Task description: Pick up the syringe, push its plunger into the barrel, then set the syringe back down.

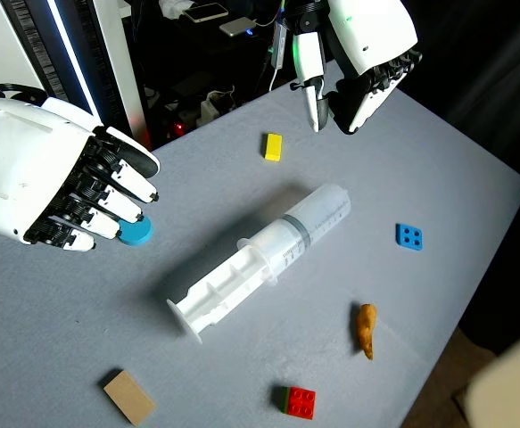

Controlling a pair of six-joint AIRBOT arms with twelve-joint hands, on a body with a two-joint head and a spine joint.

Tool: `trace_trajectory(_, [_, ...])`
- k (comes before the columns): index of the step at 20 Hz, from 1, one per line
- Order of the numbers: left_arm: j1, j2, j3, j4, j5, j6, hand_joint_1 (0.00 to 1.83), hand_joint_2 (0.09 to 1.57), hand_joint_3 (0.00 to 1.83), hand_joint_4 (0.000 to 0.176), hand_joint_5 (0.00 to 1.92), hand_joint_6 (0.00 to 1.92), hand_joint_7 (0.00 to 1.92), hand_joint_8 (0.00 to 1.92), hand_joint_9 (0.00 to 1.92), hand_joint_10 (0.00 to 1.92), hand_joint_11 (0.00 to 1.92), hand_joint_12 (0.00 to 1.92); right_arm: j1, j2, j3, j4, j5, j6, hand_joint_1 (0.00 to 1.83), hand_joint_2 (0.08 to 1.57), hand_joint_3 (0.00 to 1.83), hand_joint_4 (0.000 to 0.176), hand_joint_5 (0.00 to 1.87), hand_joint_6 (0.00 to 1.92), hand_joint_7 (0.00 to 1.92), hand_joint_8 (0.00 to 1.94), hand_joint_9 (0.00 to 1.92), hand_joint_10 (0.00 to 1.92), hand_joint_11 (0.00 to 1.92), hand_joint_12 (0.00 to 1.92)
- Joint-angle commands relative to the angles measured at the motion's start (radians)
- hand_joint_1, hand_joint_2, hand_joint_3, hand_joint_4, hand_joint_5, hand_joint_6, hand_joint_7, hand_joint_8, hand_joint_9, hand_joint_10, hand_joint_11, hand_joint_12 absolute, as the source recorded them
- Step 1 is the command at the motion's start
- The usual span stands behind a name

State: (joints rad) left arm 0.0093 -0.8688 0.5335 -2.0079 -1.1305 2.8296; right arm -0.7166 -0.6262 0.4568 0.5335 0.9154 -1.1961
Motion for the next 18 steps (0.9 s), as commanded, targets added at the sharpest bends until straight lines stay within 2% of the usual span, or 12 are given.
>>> trace_trajectory(1, [-0.006,-0.001,-0.007,0.088,0.017,0.003,0.14,1.07,0.02,0.003,0.0,0.0,0.0,0.0,0.0,0.0,0.0,0.0,0.005,0.005,0.001,-0.04,0.107,0.007,0.03,0.95,0.01,0.0,0.06,0.01,0.04,0.0,0.07,0.01,0.0,0.53])
trace_trajectory(3, [-0.006,-0.001,-0.013,0.088,0.015,0.003,0.13,1.07,0.01,0.001,0.0,0.0,0.0,0.0,0.0,0.0,0.0,0.0,0.004,0.006,0.001,-0.041,0.105,0.007,0.01,0.96,0.0,0.0,0.05,0.0,0.03,0.0,0.05,0.0,0.0,0.49])
trace_trajectory(5, [0.0,-0.001,-0.028,0.124,0.004,-0.006,0.16,1.07,0.01,0.0,0.0,0.0,0.0,0.0,0.0,0.0,0.0,0.0,0.003,0.006,0.001,-0.041,0.104,0.007,0.0,0.96,0.0,0.0,0.04,0.0,0.03,0.0,0.05,0.0,0.0,0.46])
trace_trajectory(8, [0.031,-0.007,-0.072,0.231,-0.032,-0.044,0.17,1.06,0.0,0.0,0.0,0.0,0.0,0.0,0.0,0.0,0.0,0.0,0.001,0.006,0.001,-0.041,0.101,0.008,0.0,0.97,0.0,0.0,0.05,0.0,0.04,0.0,0.06,0.0,0.0,0.43])
trace_trajectory(9, [0.046,-0.012,-0.085,0.265,-0.044,-0.058,0.17,1.06,0.0,0.0,0.0,0.0,0.0,0.0,0.0,0.0,0.0,0.0,0.0,0.006,0.001,-0.041,0.101,0.008,0.01,0.97,0.0,0.0,0.05,0.0,0.05,0.0,0.07,0.01,0.0,0.48])
trace_trajectory(12, [0.089,-0.027,-0.118,0.386,-0.042,-0.074,0.28,1.04,0.0,0.0,0.0,0.0,0.0,0.0,0.0,0.0,0.0,0.0,-0.001,0.006,0.001,-0.041,0.101,0.009,0.05,0.97,0.0,0.0,0.06,0.0,0.06,0.0,0.08,0.0,0.0,0.51])
trace_trajectory(14, [0.117,-0.028,-0.135,0.392,-0.012,-0.068,0.44,1.01,0.0,0.003,0.0,0.0,0.0,0.0,0.0,0.0,0.0,0.0,-0.001,0.007,0.001,-0.041,0.102,0.009,0.05,0.97,0.0,0.0,0.07,0.0,0.07,0.01,0.09,0.01,0.0,0.52])
trace_trajectory(15, [0.132,-0.029,-0.145,0.383,-0.012,-0.064,0.49,1.0,0.0,0.006,0.0,0.0,0.0,0.0,0.0,0.0,0.0,0.0,-0.001,0.007,0.001,-0.041,0.103,0.01,0.02,0.99,0.0,0.0,0.04,0.0,0.04,0.0,0.06,0.0,0.0,0.46])
trace_trajectory(18, [0.172,-0.042,-0.163,0.357,-0.024,-0.058,0.62,0.98,0.0,0.0,0.0,0.0,0.0,0.0,0.0,0.0,0.0,0.0,-0.003,0.008,0.001,-0.041,0.104,0.011,0.04,0.98,0.0,0.0,0.07,0.01,0.06,0.01,0.08,0.01,0.0,0.44])
